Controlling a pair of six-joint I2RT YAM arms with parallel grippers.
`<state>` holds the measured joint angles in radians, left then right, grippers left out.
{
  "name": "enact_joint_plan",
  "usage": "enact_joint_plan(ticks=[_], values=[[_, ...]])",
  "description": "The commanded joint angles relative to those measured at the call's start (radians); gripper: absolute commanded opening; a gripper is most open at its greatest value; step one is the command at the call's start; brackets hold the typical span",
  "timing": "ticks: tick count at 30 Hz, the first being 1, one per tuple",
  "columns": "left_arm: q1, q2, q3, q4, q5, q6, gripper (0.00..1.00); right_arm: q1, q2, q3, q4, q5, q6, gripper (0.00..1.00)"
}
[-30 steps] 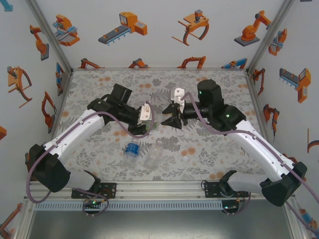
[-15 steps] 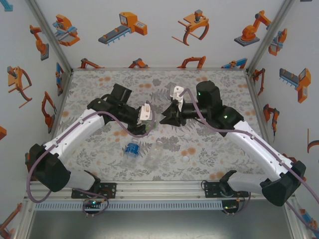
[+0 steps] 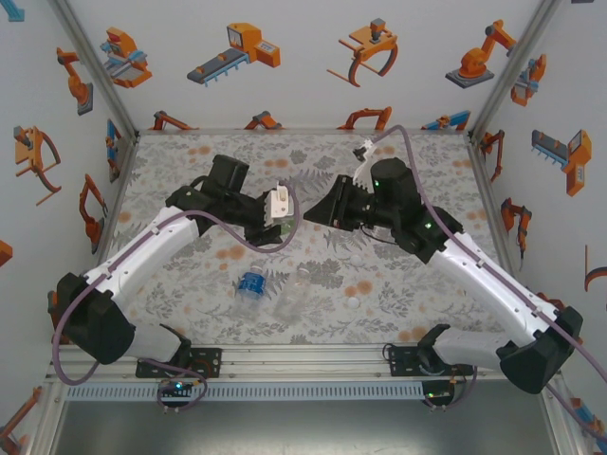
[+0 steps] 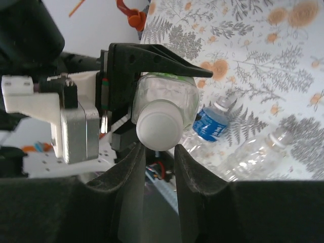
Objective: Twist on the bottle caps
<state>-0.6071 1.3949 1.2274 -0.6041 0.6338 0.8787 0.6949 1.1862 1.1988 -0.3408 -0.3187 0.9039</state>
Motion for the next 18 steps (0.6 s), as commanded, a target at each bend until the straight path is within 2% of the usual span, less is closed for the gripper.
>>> enact_joint_plan(ticks=[1, 5, 6, 9, 11, 14, 18], values=[[-0.017, -0.009, 0.004, -0.013, 0.051, 0.016, 0.0, -0.014, 0.01, 0.038, -0.026, 0.134, 0.133, 0.0], [-0.015, -0.007, 0.006, -0.004, 0.031, -0.005, 0.0, -0.014, -0.011, 0.024, 0.052, 0.11, 0.032, 0.0], [-0.016, -0.006, 0.008, -0.006, 0.034, -0.007, 0.0, -0.014, -0.019, 0.017, 0.08, 0.097, -0.012, 0.08], [-0.01, 0.0, 0.015, -0.031, 0.073, 0.015, 0.0, -0.014, -0.039, 0.017, 0.103, 0.067, -0.164, 0.39], [-0.008, 0.006, 0.026, -0.054, 0.097, 0.028, 0.0, -0.014, -0.053, 0.013, 0.105, 0.054, -0.262, 0.49], [-0.008, 0.007, 0.029, -0.06, 0.128, 0.034, 0.0, -0.014, -0.073, 0.001, 0.135, 0.069, -0.31, 0.53], [-0.004, 0.004, 0.024, 0.002, 0.152, -0.036, 0.0, -0.015, -0.08, -0.028, 0.235, 0.082, -0.256, 0.53]])
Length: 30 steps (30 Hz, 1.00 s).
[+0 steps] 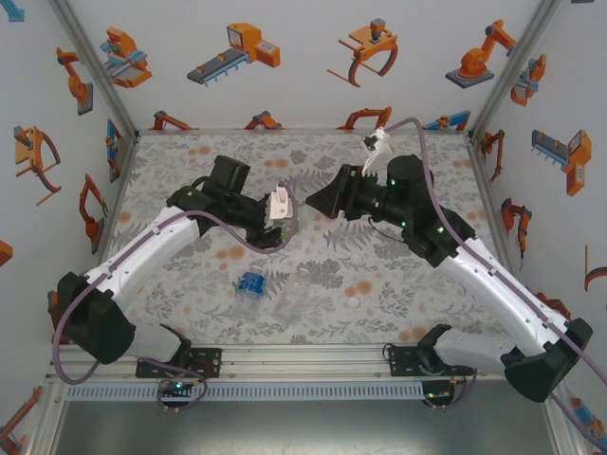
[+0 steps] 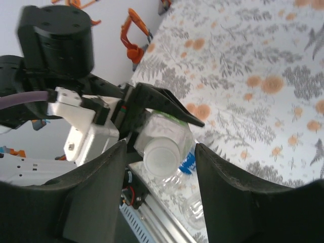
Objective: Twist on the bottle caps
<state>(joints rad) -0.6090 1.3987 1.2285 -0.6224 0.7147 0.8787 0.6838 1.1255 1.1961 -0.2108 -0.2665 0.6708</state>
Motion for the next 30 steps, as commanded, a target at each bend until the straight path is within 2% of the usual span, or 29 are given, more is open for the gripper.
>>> enact_joint_plan(ticks=[1, 7, 13, 19, 30], values=[[0.002, -0.001, 0.021, 0.056, 0.088, -0.074, 0.0, -0.003, -0.02, -0.034, 0.124, 0.043, -0.004, 0.53], [0.011, 0.001, -0.002, 0.312, 0.138, -0.331, 0.0, -0.003, 0.015, 0.004, 0.107, 0.134, 0.06, 0.53], [0.012, 0.012, -0.021, 0.463, 0.088, -0.527, 0.0, -0.003, 0.043, -0.043, 0.252, 0.122, 0.059, 0.53], [0.009, 0.011, -0.045, 0.523, -0.023, -0.63, 0.0, -0.003, 0.099, -0.048, 0.335, 0.132, 0.075, 0.5], [-0.011, 0.018, -0.072, 0.594, -0.061, -0.677, 0.0, -0.003, 0.166, -0.046, 0.439, 0.152, 0.061, 0.48]])
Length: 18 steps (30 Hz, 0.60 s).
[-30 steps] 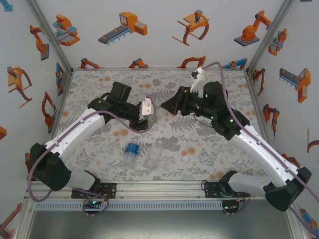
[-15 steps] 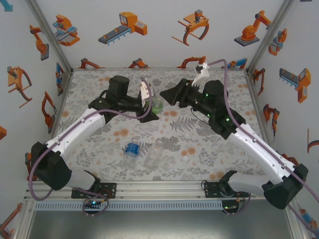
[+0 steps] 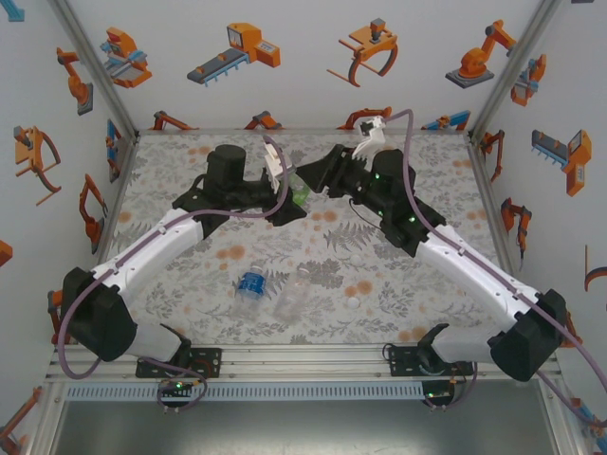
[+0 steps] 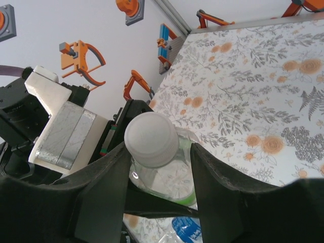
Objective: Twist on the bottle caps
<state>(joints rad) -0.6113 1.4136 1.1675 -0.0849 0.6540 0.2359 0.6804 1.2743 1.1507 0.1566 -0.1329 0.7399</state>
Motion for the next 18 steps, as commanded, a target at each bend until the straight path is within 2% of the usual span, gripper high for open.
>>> enact_joint_plan(ticks=[1, 8, 12, 14, 16, 18], values=[[-0.012, 0.003, -0.012, 0.056, -0.003, -0.035, 0.0, 0.001, 0.024, 0.006, 0.073, 0.014, -0.01, 0.48], [-0.015, 0.008, -0.011, 0.062, -0.004, -0.039, 0.0, 0.001, 0.052, 0.032, 0.087, 0.002, -0.038, 0.49], [-0.017, 0.01, -0.012, 0.063, -0.002, -0.041, 0.0, 0.001, 0.059, 0.042, 0.085, 0.004, -0.052, 0.43], [-0.018, 0.007, -0.016, 0.063, -0.003, -0.041, 0.03, 0.001, 0.06, 0.043, 0.08, 0.006, -0.057, 0.36], [-0.018, 0.0, -0.021, 0.061, -0.013, -0.04, 0.14, 0.001, 0.058, 0.043, 0.078, 0.006, -0.063, 0.3], [-0.018, -0.014, -0.029, 0.064, -0.037, -0.034, 0.38, 0.001, 0.052, 0.043, 0.071, 0.009, -0.073, 0.25]])
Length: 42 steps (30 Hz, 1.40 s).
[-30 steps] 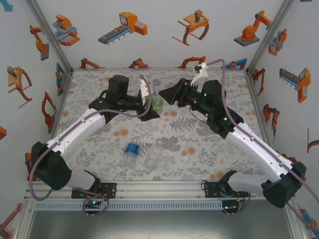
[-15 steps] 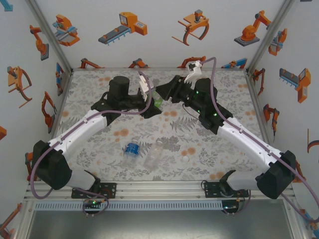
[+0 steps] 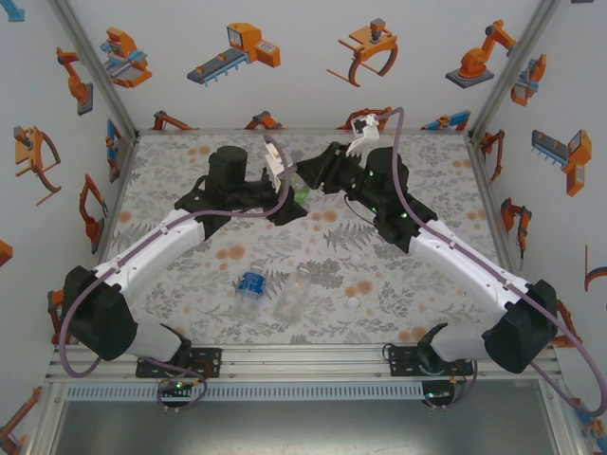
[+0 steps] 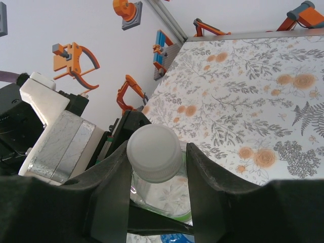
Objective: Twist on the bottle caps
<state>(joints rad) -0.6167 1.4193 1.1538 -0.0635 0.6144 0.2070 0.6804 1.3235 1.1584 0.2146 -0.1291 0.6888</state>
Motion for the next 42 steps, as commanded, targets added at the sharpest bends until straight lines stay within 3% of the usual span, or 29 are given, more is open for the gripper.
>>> enact_joint_plan(ticks=[1, 3, 4, 11, 17, 24, 29, 33, 37, 42], values=[[-0.011, -0.026, -0.02, 0.043, -0.014, -0.004, 0.52, -0.001, 0.0, 0.037, 0.007, 0.008, -0.032, 0.23], [-0.008, -0.043, -0.028, 0.038, -0.045, 0.006, 0.86, -0.001, -0.004, 0.042, -0.011, 0.017, -0.052, 0.21], [-0.004, -0.049, -0.028, 0.03, -0.055, 0.014, 0.97, -0.004, -0.005, 0.043, -0.019, 0.02, -0.064, 0.2], [0.059, -0.111, -0.032, -0.038, -0.085, 0.036, 0.97, -0.05, -0.014, 0.021, -0.055, 0.049, -0.143, 0.19], [0.185, -0.185, -0.032, -0.076, -0.045, 0.017, 0.97, -0.119, -0.02, -0.035, -0.064, 0.103, -0.274, 0.19], [0.347, -0.211, 0.008, -0.136, -0.091, -0.145, 0.97, -0.221, 0.032, -0.114, 0.05, 0.124, -0.476, 0.23], [0.417, -0.185, -0.074, 0.016, -0.101, -0.356, 0.97, -0.303, 0.134, -0.135, 0.178, 0.123, -0.527, 0.22], [0.427, -0.197, -0.17, 0.17, -0.09, -0.429, 0.97, -0.352, 0.23, -0.135, 0.288, 0.12, -0.558, 0.22], [0.445, -0.235, -0.183, 0.174, -0.181, -0.463, 0.97, -0.384, 0.328, -0.097, 0.371, 0.101, -0.591, 0.22], [0.477, -0.248, -0.211, 0.209, -0.178, -0.495, 0.97, -0.403, 0.426, -0.06, 0.442, 0.083, -0.615, 0.22]])
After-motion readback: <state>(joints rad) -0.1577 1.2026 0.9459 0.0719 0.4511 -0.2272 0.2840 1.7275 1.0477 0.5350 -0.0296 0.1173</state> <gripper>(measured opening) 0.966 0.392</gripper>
